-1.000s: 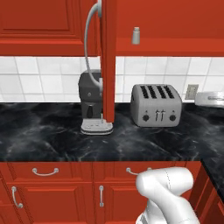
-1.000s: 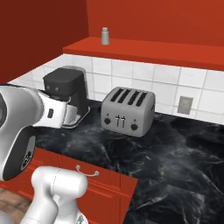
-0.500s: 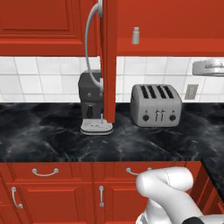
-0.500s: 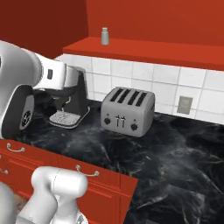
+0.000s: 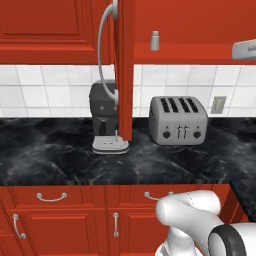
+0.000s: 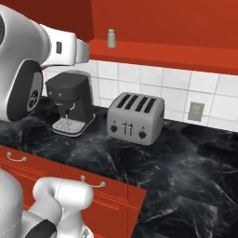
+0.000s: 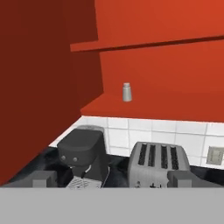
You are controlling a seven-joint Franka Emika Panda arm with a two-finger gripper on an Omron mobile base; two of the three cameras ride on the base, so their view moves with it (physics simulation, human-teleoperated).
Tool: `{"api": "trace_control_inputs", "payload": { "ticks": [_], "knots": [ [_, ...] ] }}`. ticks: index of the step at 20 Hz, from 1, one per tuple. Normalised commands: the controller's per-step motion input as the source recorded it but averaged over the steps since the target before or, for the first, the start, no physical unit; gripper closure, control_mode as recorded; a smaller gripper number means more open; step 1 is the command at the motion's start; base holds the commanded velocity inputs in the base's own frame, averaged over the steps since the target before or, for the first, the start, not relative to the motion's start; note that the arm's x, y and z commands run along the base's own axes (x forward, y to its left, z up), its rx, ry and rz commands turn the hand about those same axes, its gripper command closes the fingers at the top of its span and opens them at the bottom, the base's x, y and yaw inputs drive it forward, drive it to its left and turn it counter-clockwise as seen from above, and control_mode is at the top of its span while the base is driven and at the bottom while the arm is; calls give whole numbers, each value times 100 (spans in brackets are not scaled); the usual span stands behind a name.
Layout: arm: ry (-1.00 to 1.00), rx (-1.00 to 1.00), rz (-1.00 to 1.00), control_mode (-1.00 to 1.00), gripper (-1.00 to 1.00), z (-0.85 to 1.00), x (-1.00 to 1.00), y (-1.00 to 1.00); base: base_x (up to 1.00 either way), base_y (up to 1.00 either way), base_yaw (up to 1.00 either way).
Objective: Collect the paprika, ketchup, and shaker from the cabinet and place them next to the stove.
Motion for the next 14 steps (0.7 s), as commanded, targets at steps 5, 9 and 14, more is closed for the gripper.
{"api": "trace_control_inputs", "payload": {
  "ticks": [5, 9, 14],
  "knots": [
    [-2, -2, 7, -100, -100, 20, 13, -10, 0, 0, 0],
    [0, 0, 9, -100, -100, 0, 13, -10, 0, 0, 0],
    [1, 0, 8, -100, -100, 0, 28, -4, 0, 0, 0]
  ]
}}
